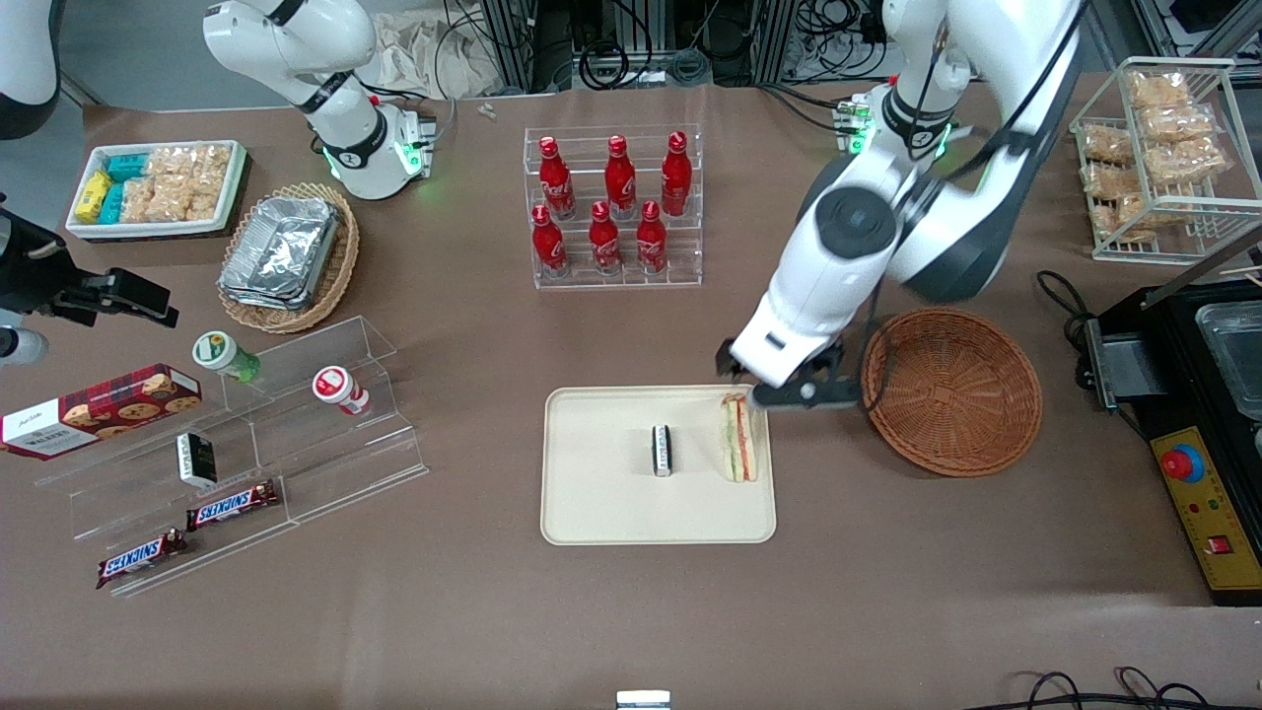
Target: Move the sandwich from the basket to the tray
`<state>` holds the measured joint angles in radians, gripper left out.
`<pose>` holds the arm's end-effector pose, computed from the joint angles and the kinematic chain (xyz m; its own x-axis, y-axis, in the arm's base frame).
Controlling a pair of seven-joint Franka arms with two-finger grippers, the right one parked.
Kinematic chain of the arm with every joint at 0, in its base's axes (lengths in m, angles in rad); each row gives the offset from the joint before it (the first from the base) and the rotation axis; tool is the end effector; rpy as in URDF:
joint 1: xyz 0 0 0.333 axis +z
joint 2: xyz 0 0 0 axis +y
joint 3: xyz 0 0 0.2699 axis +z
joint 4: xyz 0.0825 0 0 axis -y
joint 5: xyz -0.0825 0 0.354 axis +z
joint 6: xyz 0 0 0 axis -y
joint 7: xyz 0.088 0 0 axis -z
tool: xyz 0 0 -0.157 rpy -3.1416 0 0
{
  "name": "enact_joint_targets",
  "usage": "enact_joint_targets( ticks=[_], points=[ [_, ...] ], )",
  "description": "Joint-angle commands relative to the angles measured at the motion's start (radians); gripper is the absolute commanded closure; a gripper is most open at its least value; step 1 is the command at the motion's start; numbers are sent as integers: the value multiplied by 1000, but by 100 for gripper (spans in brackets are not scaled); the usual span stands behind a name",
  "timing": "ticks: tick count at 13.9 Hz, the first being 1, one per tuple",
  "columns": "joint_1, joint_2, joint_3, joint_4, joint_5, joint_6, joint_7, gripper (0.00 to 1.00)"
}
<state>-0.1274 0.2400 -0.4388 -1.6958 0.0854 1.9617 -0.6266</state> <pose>0.5139 -0.3014 0.3838 0.9986 0.0439 0.0280 0.0426 -0.9980 0.0459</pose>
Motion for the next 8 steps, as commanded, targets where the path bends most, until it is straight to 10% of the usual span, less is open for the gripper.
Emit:
enact_joint_targets(
  ticks=[1, 8],
  points=[
    [14, -160, 133, -18, -87, -198, 219, 0],
    [18, -286, 414, 54, -98, -417, 545, 0]
  ],
)
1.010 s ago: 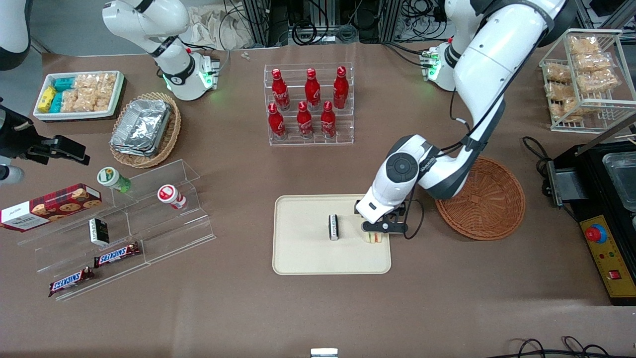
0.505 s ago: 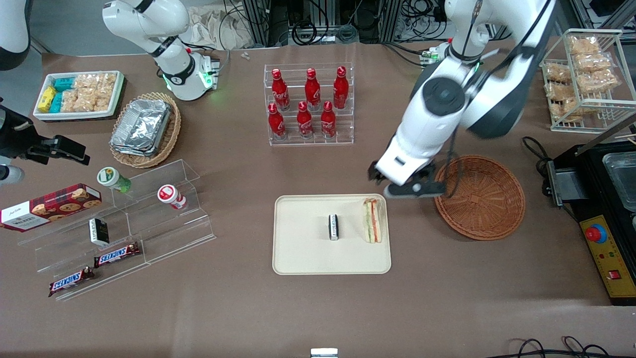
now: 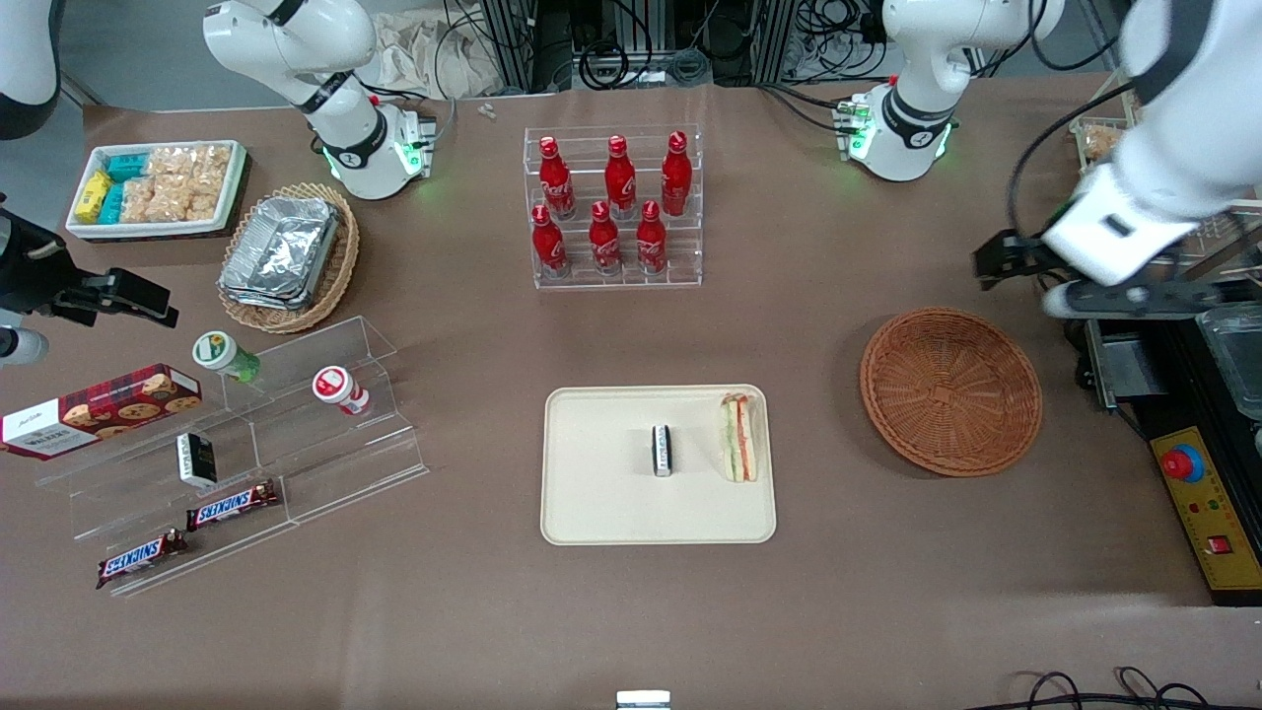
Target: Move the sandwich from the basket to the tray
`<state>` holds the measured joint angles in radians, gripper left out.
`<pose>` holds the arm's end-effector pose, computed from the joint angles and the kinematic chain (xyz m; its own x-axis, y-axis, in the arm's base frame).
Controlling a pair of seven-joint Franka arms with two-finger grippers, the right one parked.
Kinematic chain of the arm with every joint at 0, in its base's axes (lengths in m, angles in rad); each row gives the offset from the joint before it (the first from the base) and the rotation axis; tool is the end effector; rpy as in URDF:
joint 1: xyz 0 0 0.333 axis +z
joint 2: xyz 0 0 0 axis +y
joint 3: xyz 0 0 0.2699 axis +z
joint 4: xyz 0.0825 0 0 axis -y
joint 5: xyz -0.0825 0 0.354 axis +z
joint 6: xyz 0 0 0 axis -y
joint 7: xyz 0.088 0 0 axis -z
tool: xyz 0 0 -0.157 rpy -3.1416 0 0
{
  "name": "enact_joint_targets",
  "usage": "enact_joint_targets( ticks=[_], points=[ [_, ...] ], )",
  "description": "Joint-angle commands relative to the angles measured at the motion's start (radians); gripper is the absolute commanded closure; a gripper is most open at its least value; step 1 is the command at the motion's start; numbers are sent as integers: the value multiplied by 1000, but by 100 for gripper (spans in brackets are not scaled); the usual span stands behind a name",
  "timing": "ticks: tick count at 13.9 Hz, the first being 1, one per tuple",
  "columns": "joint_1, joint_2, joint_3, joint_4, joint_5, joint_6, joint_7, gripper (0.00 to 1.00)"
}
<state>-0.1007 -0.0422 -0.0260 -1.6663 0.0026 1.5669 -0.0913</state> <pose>0.5038 -0.0639 0.5079 0.9978 -0.0351 -0.0566 -0.0357 -0.9993 -0.0089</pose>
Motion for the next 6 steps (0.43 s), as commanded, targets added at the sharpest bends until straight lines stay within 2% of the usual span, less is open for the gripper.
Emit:
enact_joint_targets(
  ticks=[1, 6],
  points=[
    [-7, 7, 0, 58, -7, -22, 7, 0],
    [-10, 53, -29, 166, -10, -60, -77, 0]
  ],
)
